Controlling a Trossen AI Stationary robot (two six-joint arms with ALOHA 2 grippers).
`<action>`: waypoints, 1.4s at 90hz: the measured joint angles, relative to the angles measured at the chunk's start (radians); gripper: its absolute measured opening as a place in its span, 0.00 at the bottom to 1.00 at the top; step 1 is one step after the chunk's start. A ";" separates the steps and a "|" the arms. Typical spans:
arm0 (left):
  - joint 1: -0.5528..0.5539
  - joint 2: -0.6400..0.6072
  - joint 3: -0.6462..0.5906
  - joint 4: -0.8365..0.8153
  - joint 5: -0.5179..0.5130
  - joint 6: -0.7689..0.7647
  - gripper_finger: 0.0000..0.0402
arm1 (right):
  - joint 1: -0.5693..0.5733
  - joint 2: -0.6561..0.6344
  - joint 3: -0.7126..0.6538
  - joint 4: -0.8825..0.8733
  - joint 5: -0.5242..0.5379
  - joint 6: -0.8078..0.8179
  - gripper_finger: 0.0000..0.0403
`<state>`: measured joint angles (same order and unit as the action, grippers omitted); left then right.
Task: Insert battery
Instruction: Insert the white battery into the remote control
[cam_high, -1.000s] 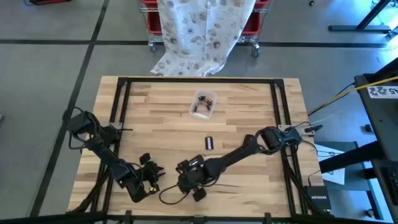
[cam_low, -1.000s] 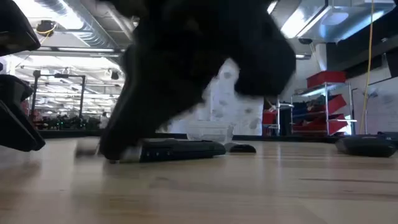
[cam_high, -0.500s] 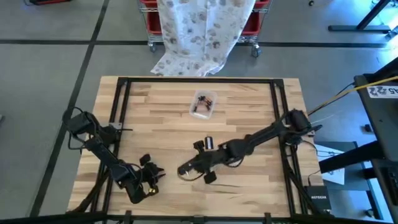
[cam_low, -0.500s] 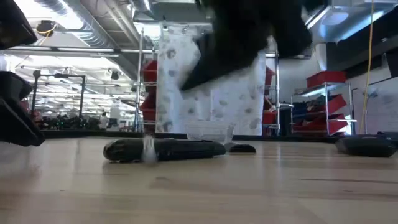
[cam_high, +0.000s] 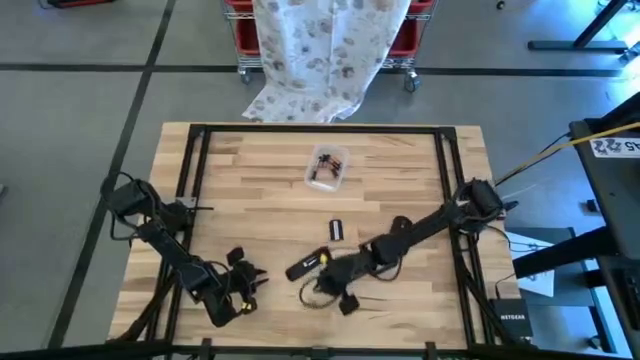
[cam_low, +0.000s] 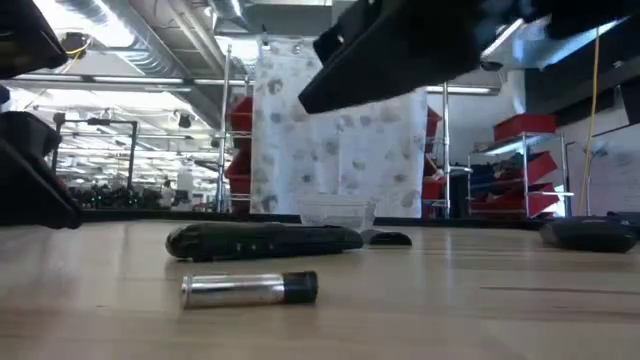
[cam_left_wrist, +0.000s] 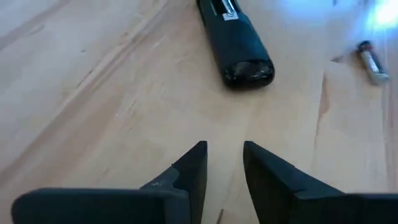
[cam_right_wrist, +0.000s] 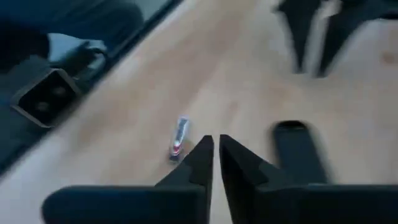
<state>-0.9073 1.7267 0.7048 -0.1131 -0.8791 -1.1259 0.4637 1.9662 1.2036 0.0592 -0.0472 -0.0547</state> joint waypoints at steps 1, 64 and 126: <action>0.001 0.000 0.000 0.001 0.000 0.000 0.21 | 0.007 0.006 0.005 0.000 0.001 0.003 0.09; 0.009 0.000 0.000 0.052 0.009 0.033 0.21 | 0.136 0.218 0.214 -0.257 0.407 0.153 0.23; -0.085 0.054 0.001 0.305 0.330 -0.019 0.15 | 0.111 0.174 0.214 -0.104 0.324 0.470 0.24</action>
<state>-0.9927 1.7810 0.7057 0.1917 -0.5493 -1.1446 0.5751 2.1403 1.4174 -0.0448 0.2768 0.4149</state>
